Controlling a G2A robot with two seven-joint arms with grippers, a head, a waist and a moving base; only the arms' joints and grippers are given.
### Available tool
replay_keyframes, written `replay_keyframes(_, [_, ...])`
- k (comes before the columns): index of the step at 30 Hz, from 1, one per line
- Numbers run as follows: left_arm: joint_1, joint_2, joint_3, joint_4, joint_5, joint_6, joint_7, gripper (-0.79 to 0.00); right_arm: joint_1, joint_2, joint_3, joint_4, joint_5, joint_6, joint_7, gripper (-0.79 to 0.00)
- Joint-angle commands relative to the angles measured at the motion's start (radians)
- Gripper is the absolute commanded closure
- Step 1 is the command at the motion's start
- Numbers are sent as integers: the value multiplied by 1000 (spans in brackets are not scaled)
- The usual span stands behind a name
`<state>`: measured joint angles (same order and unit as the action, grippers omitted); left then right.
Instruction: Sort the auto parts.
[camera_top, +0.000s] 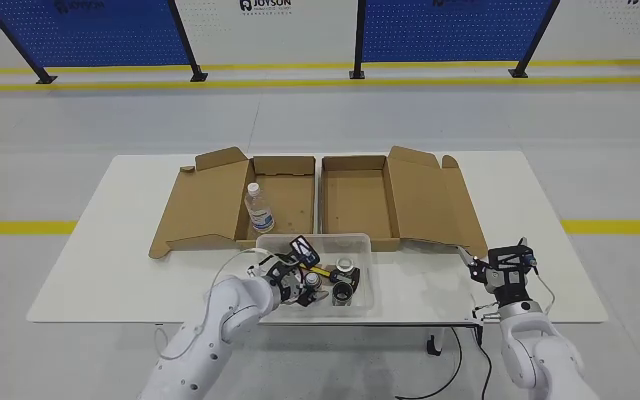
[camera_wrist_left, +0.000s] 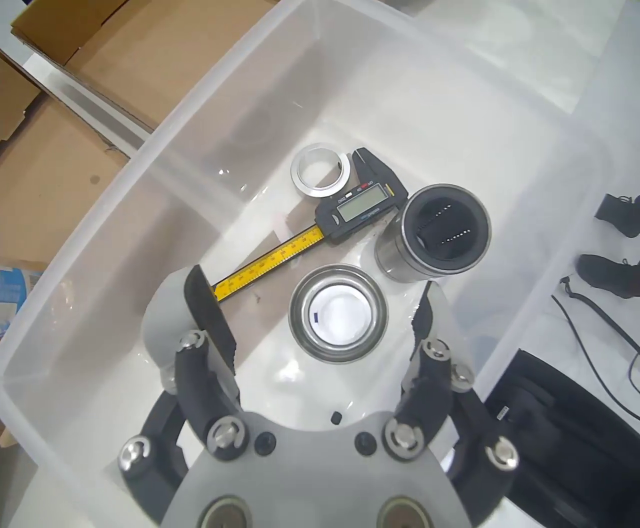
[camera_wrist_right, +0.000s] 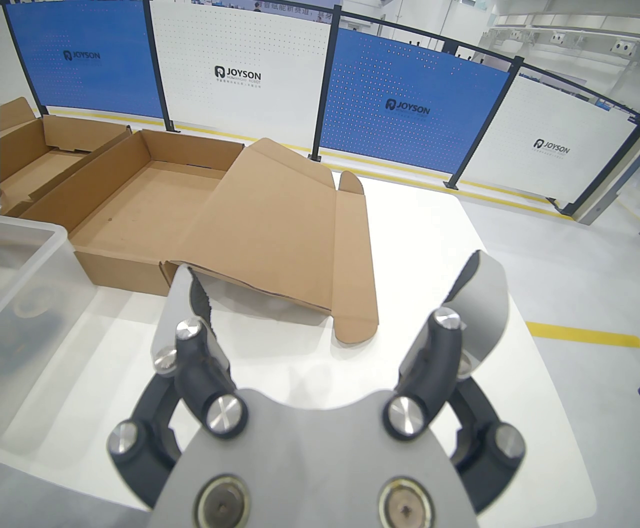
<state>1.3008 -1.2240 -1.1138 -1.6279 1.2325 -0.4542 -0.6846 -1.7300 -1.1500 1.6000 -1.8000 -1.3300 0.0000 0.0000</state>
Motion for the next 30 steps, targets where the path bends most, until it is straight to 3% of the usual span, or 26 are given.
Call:
replay_keyframes(1, [-4,0,4,8,0,2,2,-711,0,0,0,0,0,0,0,-785])
replay_keyframes(15, [-27,0,38,38,-7,-3,-1,-591,0,0,0,0,0,0,0,-785])
replay_keyframes(19, [-30,0,44,43,-11,-3,2,-465,0,0,0,0,0,0,0,-785])
replay_keyframes(30, [-36,2,59,48,-13,-3,7,-449,0,0,0,0,0,0,0,-785])
